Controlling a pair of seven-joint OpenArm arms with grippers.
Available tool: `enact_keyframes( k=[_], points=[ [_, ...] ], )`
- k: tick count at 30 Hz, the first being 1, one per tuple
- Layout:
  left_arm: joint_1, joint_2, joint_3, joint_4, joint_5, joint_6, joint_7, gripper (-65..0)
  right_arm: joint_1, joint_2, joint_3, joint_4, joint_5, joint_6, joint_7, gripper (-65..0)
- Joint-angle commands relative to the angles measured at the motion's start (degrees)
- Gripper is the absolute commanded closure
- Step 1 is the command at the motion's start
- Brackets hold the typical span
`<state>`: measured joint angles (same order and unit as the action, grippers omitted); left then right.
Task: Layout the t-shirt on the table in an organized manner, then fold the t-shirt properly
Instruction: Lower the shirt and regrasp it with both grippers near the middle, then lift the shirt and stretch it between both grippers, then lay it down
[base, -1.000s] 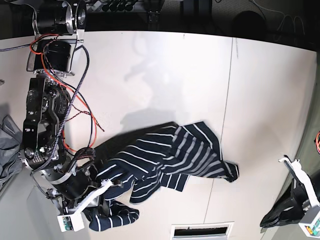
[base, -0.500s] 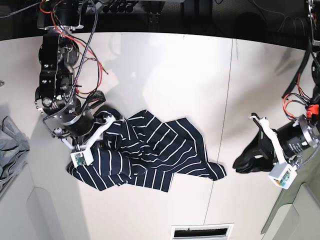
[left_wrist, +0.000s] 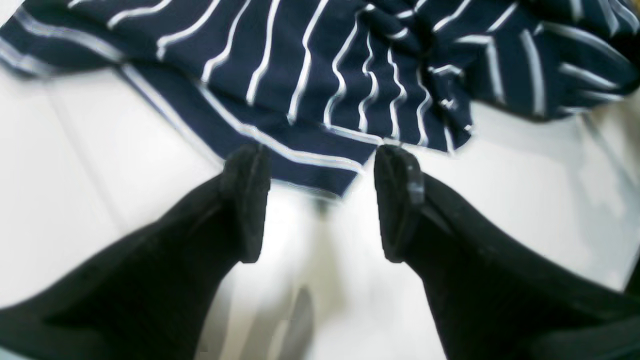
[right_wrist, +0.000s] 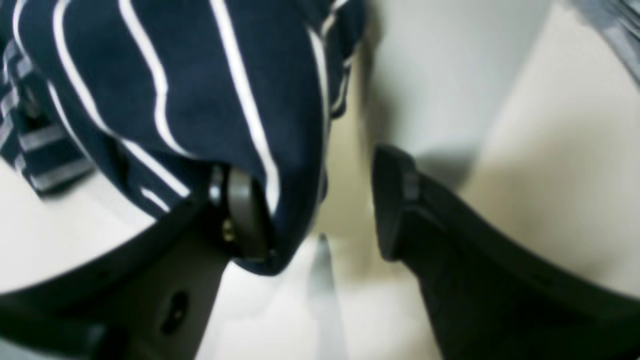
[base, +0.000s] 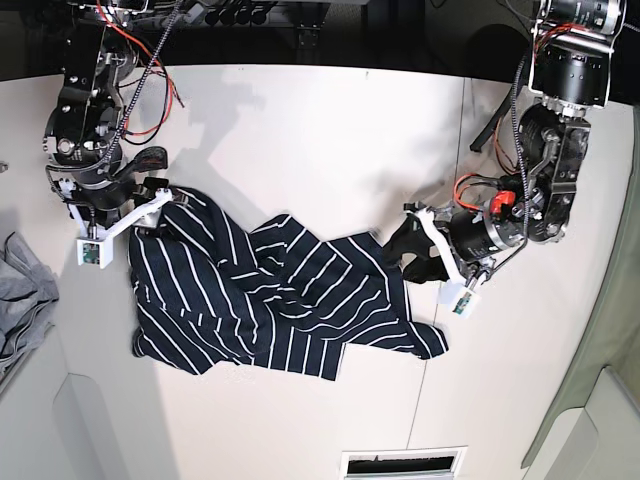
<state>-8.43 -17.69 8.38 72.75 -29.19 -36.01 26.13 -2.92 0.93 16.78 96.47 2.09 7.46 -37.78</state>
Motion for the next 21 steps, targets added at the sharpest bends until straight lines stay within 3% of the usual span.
enact_keyframes(
  k=[1, 4, 10, 15, 21],
  points=[
    [-1.95, 0.66, 0.81, -0.96, 0.09, 1.22, -1.97, -35.4, 0.48, 0.17, 0.68, 2.23, 1.11, 0.04, 0.76, -31.3],
    [-4.22, 2.67, 3.48, -6.62, 4.22, 5.68, -4.31, -35.4, 0.50, 0.15, 0.87, 6.62, 3.56, 1.95, -0.04, -31.3],
    [-6.51, 4.85, 6.62, -12.90, 9.03, 8.55, -7.74, -35.4, 0.68, 0.02, -3.04, 11.43, 6.05, 3.65, -0.48, -31.3],
    [-6.47, 6.12, 8.31, -15.52, 11.67, 9.92, -8.81, -34.3, 0.66, 0.00, -10.19, 11.26, 5.31, 6.93, -0.04, -31.3],
    [-6.51, 6.40, 9.70, -16.22, 15.10, 9.90, -9.92, -13.8, 1.07, 0.02, -18.56, 3.91, -1.44, 6.88, 5.55, -31.3]
  ],
)
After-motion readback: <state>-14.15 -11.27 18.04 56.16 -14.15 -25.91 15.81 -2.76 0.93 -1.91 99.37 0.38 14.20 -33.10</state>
